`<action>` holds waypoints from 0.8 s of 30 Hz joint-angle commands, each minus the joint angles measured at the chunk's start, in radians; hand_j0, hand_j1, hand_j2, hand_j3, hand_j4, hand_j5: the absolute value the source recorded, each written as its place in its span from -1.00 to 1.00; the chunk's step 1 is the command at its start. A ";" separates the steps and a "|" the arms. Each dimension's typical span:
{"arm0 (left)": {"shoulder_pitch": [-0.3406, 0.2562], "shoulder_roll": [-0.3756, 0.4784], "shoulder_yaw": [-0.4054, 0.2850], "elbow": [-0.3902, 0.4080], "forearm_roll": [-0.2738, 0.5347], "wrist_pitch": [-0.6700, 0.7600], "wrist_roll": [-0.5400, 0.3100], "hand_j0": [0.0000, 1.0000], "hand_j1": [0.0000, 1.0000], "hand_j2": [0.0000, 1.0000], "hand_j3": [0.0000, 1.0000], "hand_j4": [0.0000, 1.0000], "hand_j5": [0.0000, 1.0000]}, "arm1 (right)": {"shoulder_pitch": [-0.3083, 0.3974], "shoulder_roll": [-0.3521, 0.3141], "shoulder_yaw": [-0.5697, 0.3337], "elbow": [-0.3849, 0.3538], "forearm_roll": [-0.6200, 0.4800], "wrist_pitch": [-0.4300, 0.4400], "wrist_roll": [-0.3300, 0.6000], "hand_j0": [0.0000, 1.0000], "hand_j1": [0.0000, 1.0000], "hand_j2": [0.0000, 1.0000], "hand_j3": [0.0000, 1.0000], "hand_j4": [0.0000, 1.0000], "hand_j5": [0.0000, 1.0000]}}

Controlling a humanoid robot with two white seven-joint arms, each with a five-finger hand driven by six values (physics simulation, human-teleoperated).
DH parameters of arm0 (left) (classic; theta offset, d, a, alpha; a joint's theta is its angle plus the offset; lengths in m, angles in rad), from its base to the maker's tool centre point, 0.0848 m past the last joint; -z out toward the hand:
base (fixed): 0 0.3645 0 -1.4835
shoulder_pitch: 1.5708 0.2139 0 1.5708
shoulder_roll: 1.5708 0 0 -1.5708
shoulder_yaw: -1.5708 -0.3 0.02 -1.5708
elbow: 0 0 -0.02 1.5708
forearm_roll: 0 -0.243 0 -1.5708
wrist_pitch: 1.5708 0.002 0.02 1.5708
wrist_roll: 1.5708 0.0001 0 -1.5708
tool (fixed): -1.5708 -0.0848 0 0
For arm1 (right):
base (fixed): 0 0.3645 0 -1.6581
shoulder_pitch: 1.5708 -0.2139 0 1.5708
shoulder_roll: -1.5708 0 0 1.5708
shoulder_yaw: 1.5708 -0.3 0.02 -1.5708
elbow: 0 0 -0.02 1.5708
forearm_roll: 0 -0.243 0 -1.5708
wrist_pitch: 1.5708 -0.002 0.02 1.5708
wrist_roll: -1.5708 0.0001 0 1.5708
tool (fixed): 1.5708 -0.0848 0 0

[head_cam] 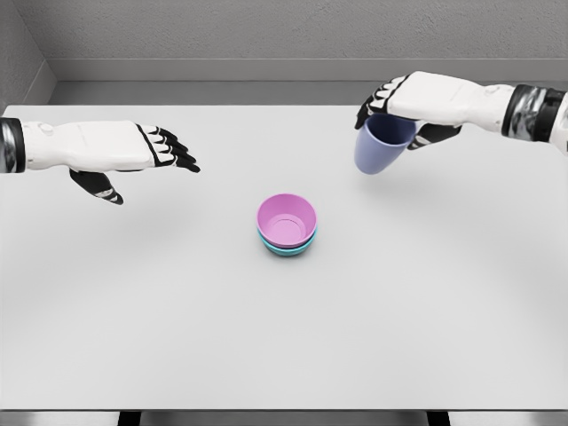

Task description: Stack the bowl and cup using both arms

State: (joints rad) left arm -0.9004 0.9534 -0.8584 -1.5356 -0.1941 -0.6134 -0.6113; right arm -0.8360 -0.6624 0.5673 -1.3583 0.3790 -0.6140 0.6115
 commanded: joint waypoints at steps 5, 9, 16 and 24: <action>0.000 0.001 0.001 0.000 0.005 0.003 0.000 1.00 1.00 1.00 1.00 1.00 1.00 | -0.003 0.014 0.005 -0.065 -0.006 0.003 -0.001 0.39 0.39 0.39 0.39 0.39 0.39; 0.000 0.002 0.001 0.000 0.005 0.003 0.000 1.00 1.00 1.00 1.00 1.00 1.00 | -0.003 0.015 0.011 -0.125 -0.006 0.003 -0.001 0.39 0.39 0.39 0.39 0.39 0.39; 0.000 0.001 0.001 0.000 0.005 0.003 0.000 1.00 1.00 1.00 1.00 1.00 1.00 | -0.003 0.015 0.075 -0.222 -0.005 0.003 -0.001 0.39 0.39 0.39 0.39 0.39 0.39; 0.000 0.001 0.001 0.000 0.005 0.003 0.000 1.00 1.00 1.00 1.00 1.00 1.00 | -0.002 0.024 0.134 -0.294 -0.003 0.003 -0.001 0.39 0.39 0.39 0.39 0.39 0.39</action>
State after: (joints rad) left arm -0.9004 0.9533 -0.8582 -1.5356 -0.1947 -0.6134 -0.6113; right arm -0.8360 -0.6430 0.6831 -1.6345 0.3808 -0.6143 0.6118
